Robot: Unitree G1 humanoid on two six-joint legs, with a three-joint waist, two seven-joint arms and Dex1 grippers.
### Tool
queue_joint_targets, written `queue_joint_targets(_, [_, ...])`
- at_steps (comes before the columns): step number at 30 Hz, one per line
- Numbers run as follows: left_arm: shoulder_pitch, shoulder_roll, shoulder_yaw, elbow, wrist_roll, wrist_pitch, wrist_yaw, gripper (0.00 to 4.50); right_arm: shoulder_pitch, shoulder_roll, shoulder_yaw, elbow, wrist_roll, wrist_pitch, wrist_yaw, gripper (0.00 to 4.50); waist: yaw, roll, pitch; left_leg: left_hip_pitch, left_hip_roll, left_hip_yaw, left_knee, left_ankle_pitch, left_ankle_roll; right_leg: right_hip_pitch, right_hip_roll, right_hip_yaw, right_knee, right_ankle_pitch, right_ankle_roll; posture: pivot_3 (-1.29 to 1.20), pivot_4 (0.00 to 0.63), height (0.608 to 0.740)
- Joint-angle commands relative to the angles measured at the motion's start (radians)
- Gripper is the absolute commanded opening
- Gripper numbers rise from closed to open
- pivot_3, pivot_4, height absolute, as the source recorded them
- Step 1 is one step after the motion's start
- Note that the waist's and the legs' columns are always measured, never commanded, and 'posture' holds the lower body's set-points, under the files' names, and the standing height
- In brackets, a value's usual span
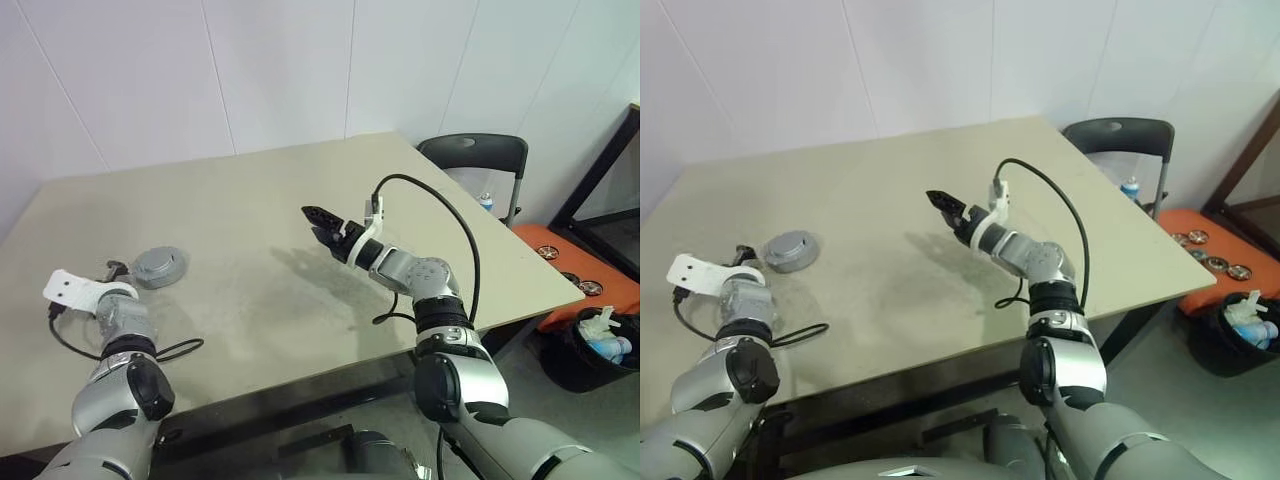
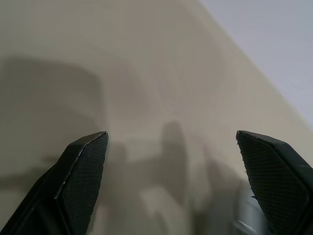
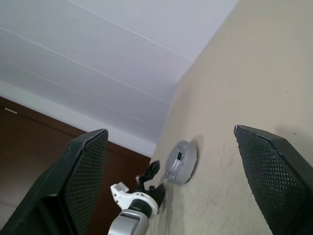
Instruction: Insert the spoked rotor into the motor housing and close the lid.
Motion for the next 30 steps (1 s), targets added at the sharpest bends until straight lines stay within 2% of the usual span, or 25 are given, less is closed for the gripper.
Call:
queue_joint_targets(1, [0.015,0.027,-0.024,0.004,0.047,-0.029,0.023,4.49,-0.016,0.000,0.011,-0.007,-0.002,-0.016,0.018,4.30,0.003,0.000,0.000,0.000,0.000,0.000,0.000,0.000,0.000,0.000,0.000,0.000,0.000,0.000,0.000,0.00,0.000,0.740])
queue_joint_targets(5, [0.010,0.025,-0.112,-0.043,0.122,-0.070,-0.126,4.49,0.004,0.001,0.069,-0.025,-0.058,-0.046,0.025,4.30,0.006,-0.001,-0.001,-0.001,0.000,-0.001,0.000,0.000,0.001,0.000,0.000,-0.001,0.000,0.000,0.000,0.00,0.000,0.740])
queue_joint_targets(10, [-0.008,0.001,-0.232,-0.148,0.176,-0.106,-0.394,4.49,0.023,-0.016,0.151,-0.023,-0.179,-0.169,0.009,4.30,0.025,-0.001,-0.001,-0.004,-0.001,-0.002,0.000,0.001,-0.001,-0.001,-0.001,-0.003,-0.001,0.000,0.000,0.00,0.000,0.740])
queue_joint_targets(18, [0.081,-0.045,-0.385,-0.474,0.150,0.034,-0.737,4.49,0.026,-0.081,0.173,-0.044,-0.277,-0.332,0.007,4.30,0.027,-0.001,-0.001,-0.007,-0.001,-0.002,0.000,-0.001,0.003,-0.002,-0.001,-0.003,-0.005,0.000,0.000,0.00,0.000,0.740])
queue_joint_targets(24, [0.176,-0.061,-0.436,-0.659,0.122,0.159,-0.836,4.50,0.049,-0.142,0.203,-0.115,-0.342,-0.408,-0.006,4.40,0.029,-0.001,-0.001,-0.007,0.000,0.000,0.000,-0.002,0.004,-0.003,-0.001,-0.003,-0.005,0.000,0.000,0.00,0.000,0.740])
queue_joint_targets(30, [0.174,-0.046,-0.496,-0.711,0.154,0.208,-0.894,4.50,0.090,-0.210,0.258,-0.232,-0.406,-0.418,0.001,4.40,0.034,-0.001,0.000,-0.006,-0.001,0.000,0.001,-0.004,0.008,0.000,-0.001,-0.003,-0.006,0.000,0.000,0.00,0.000,0.740])
